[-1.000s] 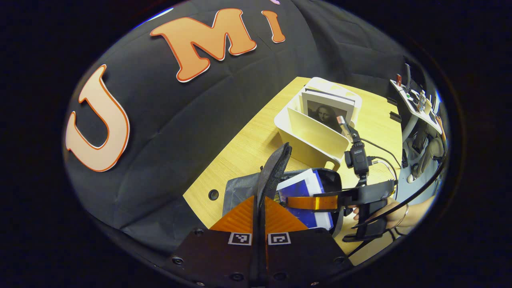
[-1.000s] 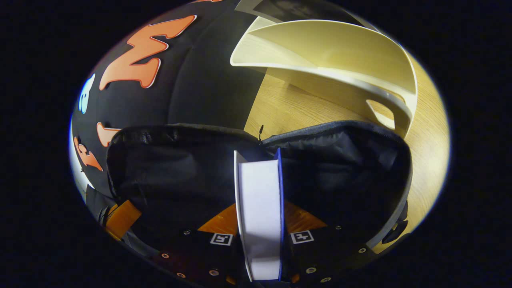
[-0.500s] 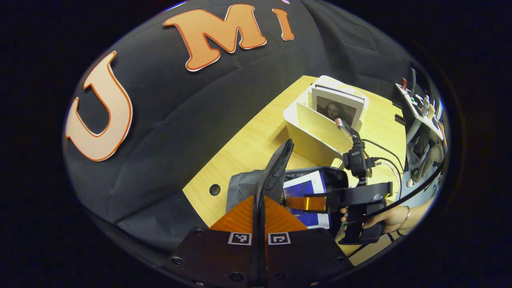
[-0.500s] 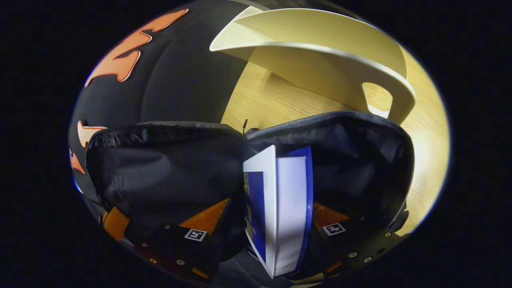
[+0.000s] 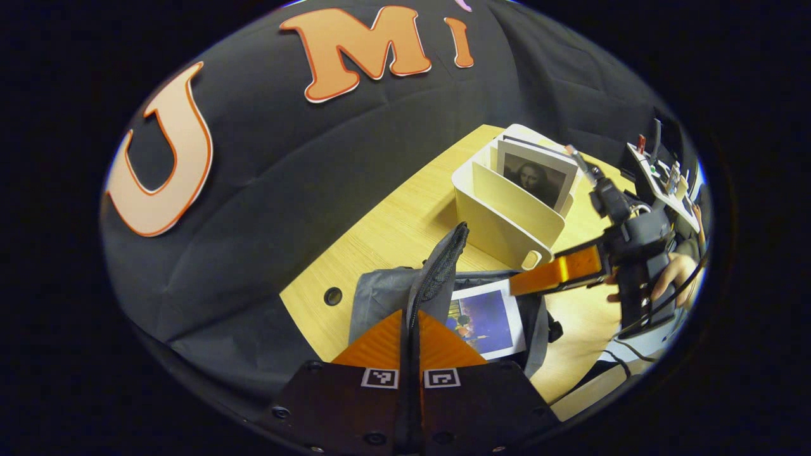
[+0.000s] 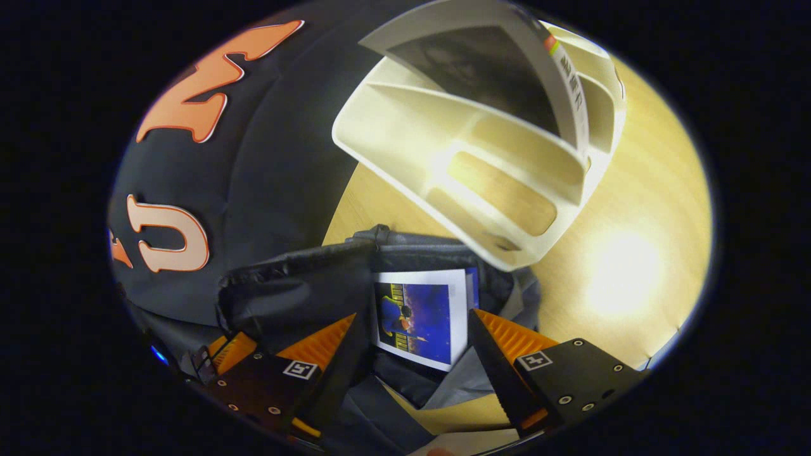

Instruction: Open the schoolbag, grab two books from the bookshelf and put them into the schoolbag.

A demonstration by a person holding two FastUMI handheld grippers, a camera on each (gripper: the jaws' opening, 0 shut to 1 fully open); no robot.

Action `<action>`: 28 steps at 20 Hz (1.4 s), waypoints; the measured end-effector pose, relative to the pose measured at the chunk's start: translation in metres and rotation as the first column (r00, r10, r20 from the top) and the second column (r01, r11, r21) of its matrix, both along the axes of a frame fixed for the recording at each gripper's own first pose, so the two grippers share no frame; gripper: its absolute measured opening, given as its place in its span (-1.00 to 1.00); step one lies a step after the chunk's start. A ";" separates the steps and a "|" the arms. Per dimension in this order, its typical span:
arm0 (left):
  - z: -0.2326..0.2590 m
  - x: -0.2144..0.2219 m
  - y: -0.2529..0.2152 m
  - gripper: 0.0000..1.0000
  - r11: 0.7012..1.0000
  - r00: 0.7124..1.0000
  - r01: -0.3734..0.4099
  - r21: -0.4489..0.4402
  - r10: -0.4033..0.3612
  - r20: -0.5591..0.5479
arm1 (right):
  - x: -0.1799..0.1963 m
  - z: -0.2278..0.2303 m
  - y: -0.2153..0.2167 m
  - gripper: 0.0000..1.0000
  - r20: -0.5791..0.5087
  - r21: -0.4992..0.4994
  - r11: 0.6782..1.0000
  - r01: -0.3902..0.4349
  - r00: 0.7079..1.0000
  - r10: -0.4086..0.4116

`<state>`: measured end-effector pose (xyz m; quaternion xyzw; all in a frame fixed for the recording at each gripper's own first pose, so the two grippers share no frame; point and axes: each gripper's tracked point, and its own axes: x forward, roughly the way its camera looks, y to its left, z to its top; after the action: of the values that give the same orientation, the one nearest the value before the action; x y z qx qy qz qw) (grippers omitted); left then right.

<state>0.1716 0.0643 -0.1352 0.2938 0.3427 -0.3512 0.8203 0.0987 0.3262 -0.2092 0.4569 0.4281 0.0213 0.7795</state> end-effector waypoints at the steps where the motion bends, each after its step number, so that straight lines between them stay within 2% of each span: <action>1: -0.001 0.001 0.003 -0.98 1.000 1.000 -0.001 -0.001 0.001 0.004 | -0.008 0.004 -0.018 0.96 0.002 -0.038 0.999 -0.007 1.000 0.008; 5: -0.001 0.000 0.005 -0.98 1.000 1.000 -0.007 -0.021 0.007 0.003 | -0.041 0.016 -0.082 0.97 -0.021 -0.202 0.978 -0.055 0.998 0.052; 8: -0.003 -0.002 0.005 -0.99 0.999 1.000 -0.016 -0.034 0.016 -0.002 | -0.058 0.029 -0.129 0.96 -0.047 -0.310 0.946 -0.094 0.995 0.083; 11: -0.005 -0.003 0.007 -0.98 0.998 0.999 -0.035 -0.044 0.034 -0.004 | -0.062 0.047 -0.166 0.97 -0.071 -0.394 0.913 -0.108 0.994 0.087; 14: -0.005 -0.004 0.010 -0.98 0.997 0.998 -0.060 -0.052 0.060 -0.006 | -0.054 0.073 -0.190 0.97 -0.080 -0.445 0.883 -0.150 0.989 0.128; 19: -0.006 -0.006 0.016 -0.99 0.993 0.994 -0.107 -0.058 0.107 0.002 | -0.014 0.109 -0.219 0.97 -0.110 -0.580 0.776 -0.247 0.968 0.226; 24: -0.008 -0.009 0.016 -0.99 0.987 0.989 -0.145 -0.067 0.145 -0.007 | 0.049 0.137 -0.202 0.97 -0.099 -0.584 0.753 -0.304 0.947 0.306; 28: -0.008 -0.008 0.018 -0.99 0.980 0.983 -0.185 -0.074 0.184 -0.012 | 0.092 0.117 -0.195 0.97 -0.163 -0.639 0.668 -0.380 0.917 0.365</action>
<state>0.1639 0.0821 -0.1432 0.2290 0.3573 -0.2868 0.8588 0.1906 0.1315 -0.0919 0.0555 0.4998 0.0229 0.8641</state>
